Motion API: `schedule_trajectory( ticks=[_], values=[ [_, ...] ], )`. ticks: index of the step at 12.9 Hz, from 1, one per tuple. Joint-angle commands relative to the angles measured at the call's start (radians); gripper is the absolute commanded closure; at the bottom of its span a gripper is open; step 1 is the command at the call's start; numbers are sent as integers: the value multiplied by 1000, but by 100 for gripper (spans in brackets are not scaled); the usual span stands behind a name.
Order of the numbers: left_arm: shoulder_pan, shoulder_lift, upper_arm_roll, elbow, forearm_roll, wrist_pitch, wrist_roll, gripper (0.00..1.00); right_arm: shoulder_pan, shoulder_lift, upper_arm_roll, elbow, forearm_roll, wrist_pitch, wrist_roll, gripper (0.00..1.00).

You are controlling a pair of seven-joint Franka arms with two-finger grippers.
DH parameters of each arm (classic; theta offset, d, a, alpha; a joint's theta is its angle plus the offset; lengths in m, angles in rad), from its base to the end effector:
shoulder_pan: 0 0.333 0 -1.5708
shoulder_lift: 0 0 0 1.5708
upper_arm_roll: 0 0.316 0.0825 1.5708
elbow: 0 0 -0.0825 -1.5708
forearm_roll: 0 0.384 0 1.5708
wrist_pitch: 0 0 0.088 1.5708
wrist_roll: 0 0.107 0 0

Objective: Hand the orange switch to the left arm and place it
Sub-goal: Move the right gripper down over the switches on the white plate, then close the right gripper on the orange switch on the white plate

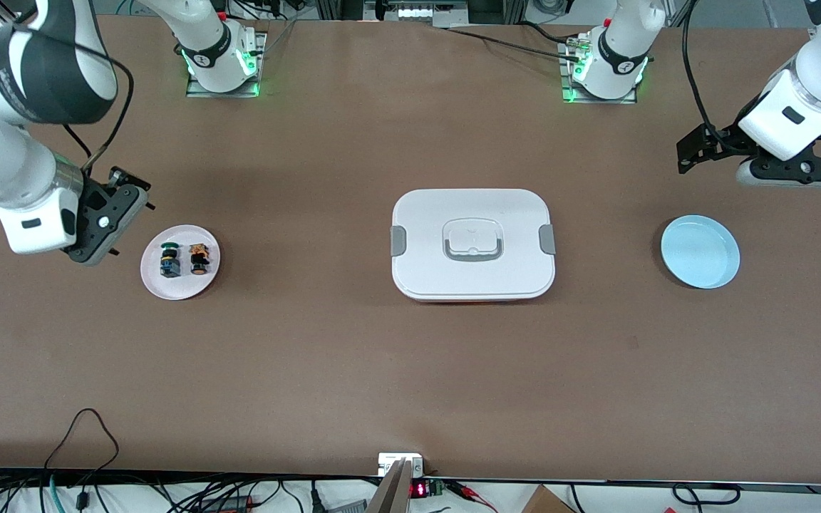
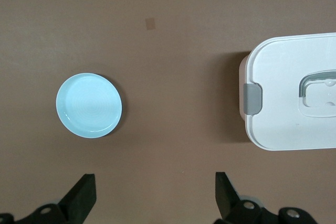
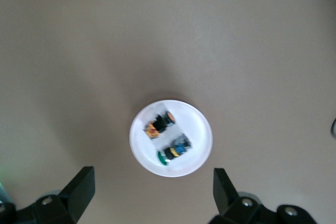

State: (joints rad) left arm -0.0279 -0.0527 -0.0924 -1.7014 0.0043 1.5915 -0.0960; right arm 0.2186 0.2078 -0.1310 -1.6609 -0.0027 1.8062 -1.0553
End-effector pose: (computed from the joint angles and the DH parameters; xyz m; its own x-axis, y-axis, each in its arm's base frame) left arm 0.5328 -0.0652 0.5933 0.9981 -0.0238 -0.0563 -0.0247 -0.9996 -0.0146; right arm 0.6153 0.0595 0.4801 0.4109 0.9100 -0.0556 0.9098 -0.4132 -0.0383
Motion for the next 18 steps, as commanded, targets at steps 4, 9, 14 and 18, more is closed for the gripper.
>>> schedule_trajectory(
  ticks=[4, 9, 14, 18],
  values=[
    [0, 1, -1, 20, -3, -21, 10, 0, -44, 48, 11, -189, -23, 229, -284, 0],
    [0, 1, 0, 20, -3, -21, 10, 0, -85, 116, 56, -384, -23, 496, -406, 0],
    [2, 1, 2, 20, -4, -21, 10, 0, -107, 120, 85, -552, -23, 737, -553, 0],
    [0, 1, 0, 20, -4, -21, 9, 0, -122, 146, 87, -571, -23, 804, -629, 0]
  ],
)
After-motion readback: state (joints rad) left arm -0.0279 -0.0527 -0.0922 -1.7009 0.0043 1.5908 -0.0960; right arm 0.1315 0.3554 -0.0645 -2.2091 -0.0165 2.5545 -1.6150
